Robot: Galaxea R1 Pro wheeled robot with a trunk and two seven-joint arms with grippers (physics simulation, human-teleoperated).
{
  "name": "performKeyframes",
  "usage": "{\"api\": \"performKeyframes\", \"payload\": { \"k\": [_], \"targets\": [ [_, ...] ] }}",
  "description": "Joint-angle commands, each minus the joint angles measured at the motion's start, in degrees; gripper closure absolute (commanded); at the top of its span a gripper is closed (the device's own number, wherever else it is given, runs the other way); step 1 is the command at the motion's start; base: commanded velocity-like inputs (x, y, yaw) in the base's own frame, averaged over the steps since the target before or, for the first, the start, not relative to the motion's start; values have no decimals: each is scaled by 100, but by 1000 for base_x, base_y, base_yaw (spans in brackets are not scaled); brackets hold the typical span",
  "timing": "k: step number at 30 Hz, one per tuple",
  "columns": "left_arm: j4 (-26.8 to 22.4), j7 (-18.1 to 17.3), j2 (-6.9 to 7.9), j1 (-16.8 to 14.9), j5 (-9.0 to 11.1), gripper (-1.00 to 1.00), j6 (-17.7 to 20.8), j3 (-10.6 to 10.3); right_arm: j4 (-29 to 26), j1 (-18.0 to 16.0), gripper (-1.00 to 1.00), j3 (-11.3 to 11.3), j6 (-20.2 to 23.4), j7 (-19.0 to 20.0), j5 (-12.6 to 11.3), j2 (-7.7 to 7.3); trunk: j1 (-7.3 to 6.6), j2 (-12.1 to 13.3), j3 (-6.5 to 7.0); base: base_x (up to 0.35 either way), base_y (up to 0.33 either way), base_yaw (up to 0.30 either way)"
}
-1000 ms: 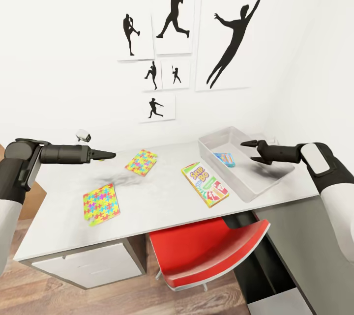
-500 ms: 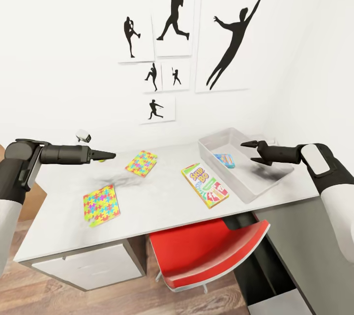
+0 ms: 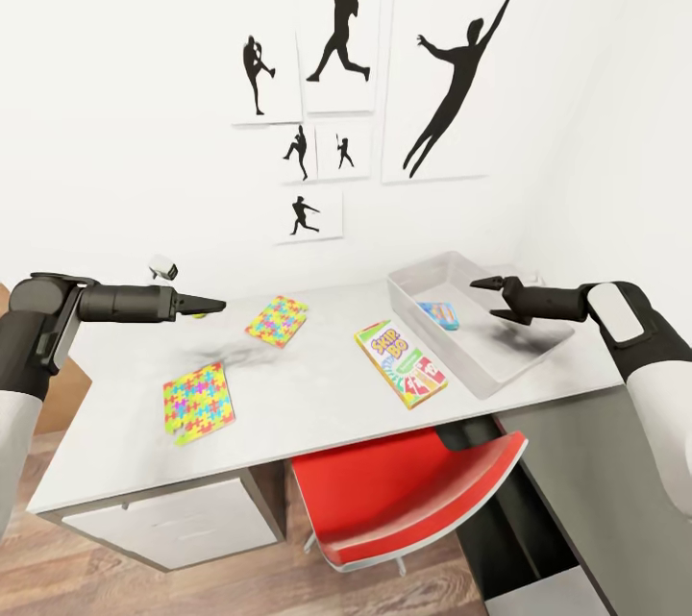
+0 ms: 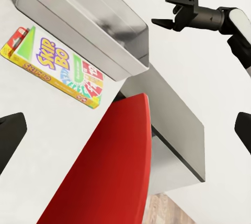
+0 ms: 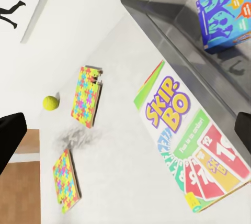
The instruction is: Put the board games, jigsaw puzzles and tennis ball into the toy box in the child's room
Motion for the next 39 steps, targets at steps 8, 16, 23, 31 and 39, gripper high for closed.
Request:
{"api": "performKeyframes", "payload": {
  "k": [8,16,23,31,39],
  "targets": [
    [8,-23,8,-4,-12,-100,57,-1,-4,3,-100,5,6,50,56,-3,4,-11,58,0,0,0],
    [10,-23,17,3,-12,-100,57,0,-6,88,-100,-13,6,55,52,-7,4,-11,134,0,0,0],
    [10,-23,19,12,-12,-100,57,3,-6,149,-100,-49,6,51,49,-11,4,-11,201,0,0,0],
    [17,-23,19,20,-12,-100,57,-1,-6,161,-100,-50,5,51,48,-12,4,-11,277,0,0,0],
    [20,-23,19,30,-15,-100,53,-1,-6,210,-100,-51,3,50,55,-12,4,-11,354,0,0,0]
  ]
}}
